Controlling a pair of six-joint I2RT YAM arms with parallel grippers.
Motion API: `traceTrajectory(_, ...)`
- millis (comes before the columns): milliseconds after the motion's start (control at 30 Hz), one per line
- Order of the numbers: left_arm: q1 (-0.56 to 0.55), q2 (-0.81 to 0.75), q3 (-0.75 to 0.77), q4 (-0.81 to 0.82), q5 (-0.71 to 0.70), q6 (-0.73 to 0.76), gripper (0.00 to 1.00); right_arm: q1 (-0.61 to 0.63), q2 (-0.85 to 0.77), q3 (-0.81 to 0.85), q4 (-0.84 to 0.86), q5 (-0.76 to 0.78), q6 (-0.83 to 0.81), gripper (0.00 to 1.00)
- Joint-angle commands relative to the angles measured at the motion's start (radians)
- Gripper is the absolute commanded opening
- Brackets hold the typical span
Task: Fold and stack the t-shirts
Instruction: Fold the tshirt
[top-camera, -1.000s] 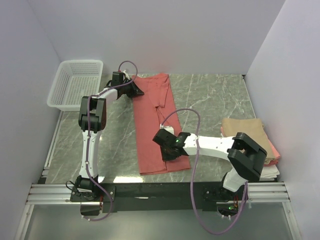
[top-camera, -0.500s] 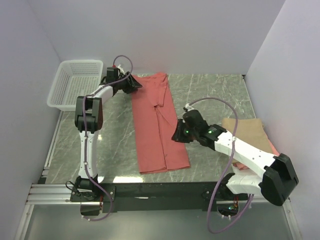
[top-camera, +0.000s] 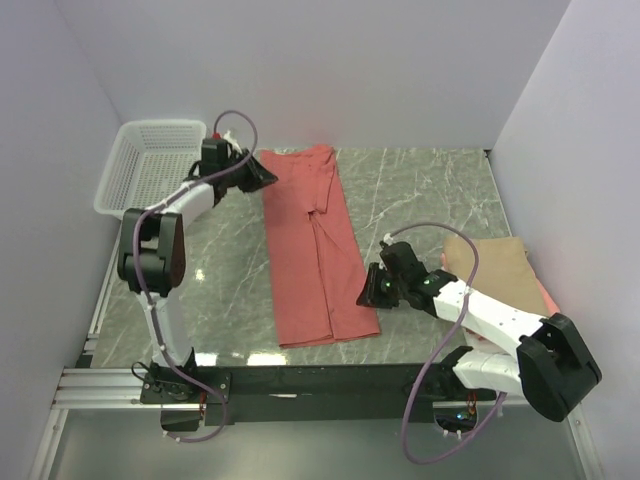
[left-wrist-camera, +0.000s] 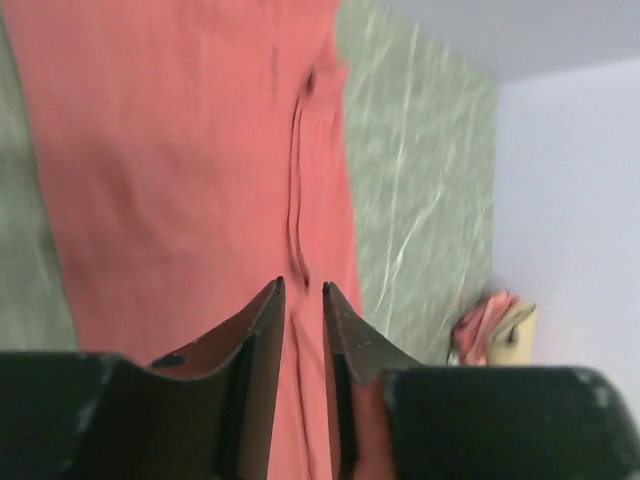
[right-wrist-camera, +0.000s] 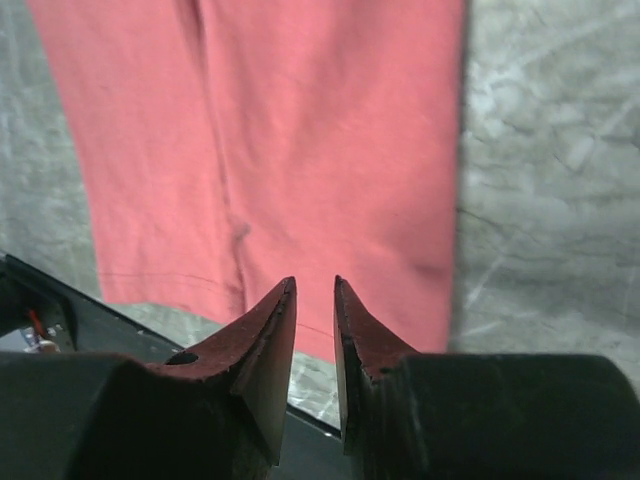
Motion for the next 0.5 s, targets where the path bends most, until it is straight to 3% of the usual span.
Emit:
traceTrajectory(0, -0.061, -0.159, -0.141, 0.000, -0.082, -0.015, 0.22, -0.010, -0.053, -0.054, 0.052, 0.017, 0.014, 0.28)
traceTrajectory(233, -0.226, -0.429, -0.551, -0.058, -0.265, -0.094, 0.03, -0.011, -0.058, -0.143, 0.072, 0.013, 0.034, 0.27)
traceTrajectory(467, -0.393, -0.670, -0.810, -0.153, -0.415, -0.186, 0.01, -0.010, -0.085, -0.177, 0.060, 0.020, 0.055, 0.26)
